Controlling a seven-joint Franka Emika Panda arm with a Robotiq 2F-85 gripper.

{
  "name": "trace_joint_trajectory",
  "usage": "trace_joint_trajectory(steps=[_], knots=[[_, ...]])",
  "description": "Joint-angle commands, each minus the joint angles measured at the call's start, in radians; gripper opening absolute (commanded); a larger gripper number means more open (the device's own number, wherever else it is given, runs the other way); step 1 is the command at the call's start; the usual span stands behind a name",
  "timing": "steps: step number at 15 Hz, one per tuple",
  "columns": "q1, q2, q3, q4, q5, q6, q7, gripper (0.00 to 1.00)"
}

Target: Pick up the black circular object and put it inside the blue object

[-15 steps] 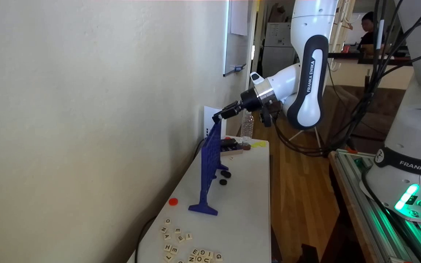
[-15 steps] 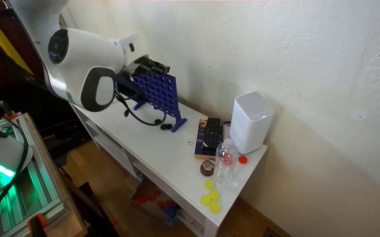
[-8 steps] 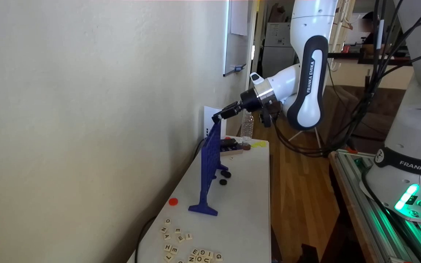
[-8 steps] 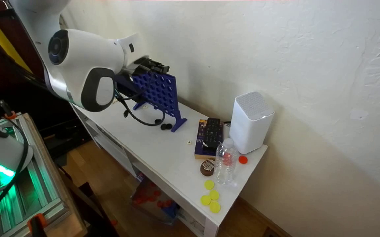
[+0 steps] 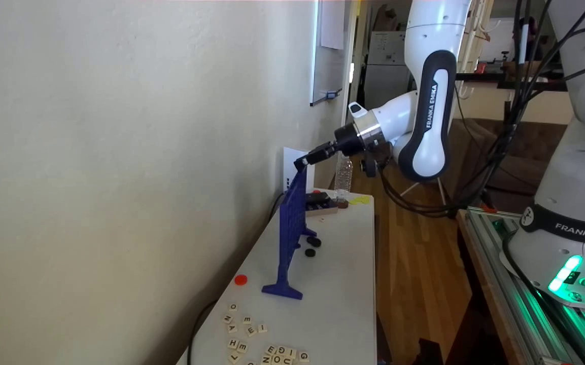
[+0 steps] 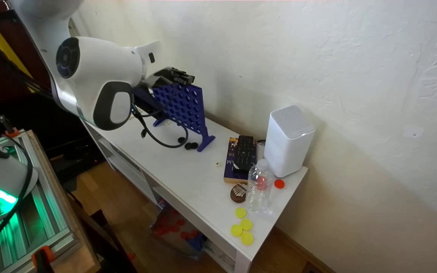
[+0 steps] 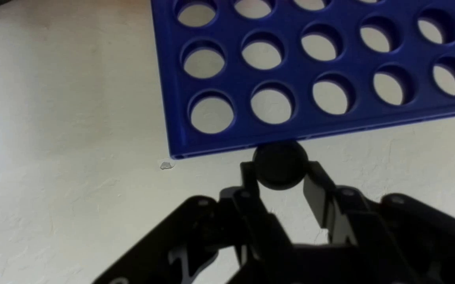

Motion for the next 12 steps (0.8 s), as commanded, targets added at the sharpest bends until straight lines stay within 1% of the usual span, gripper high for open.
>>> trace_joint_trajectory(steps=[1, 2, 6, 12], knots=[[-0.080, 0.027, 0.073, -0.002, 0.018, 0.029, -0.034, 0.10], [-0.088, 0.030, 0.077, -0.008, 0.017, 0.029, -0.035, 0.10], [-0.154, 0.053, 0.130, -0.001, 0.011, 0.028, -0.060, 0.10], [-0.269, 0.107, 0.234, 0.013, -0.002, 0.028, -0.146, 0.10]])
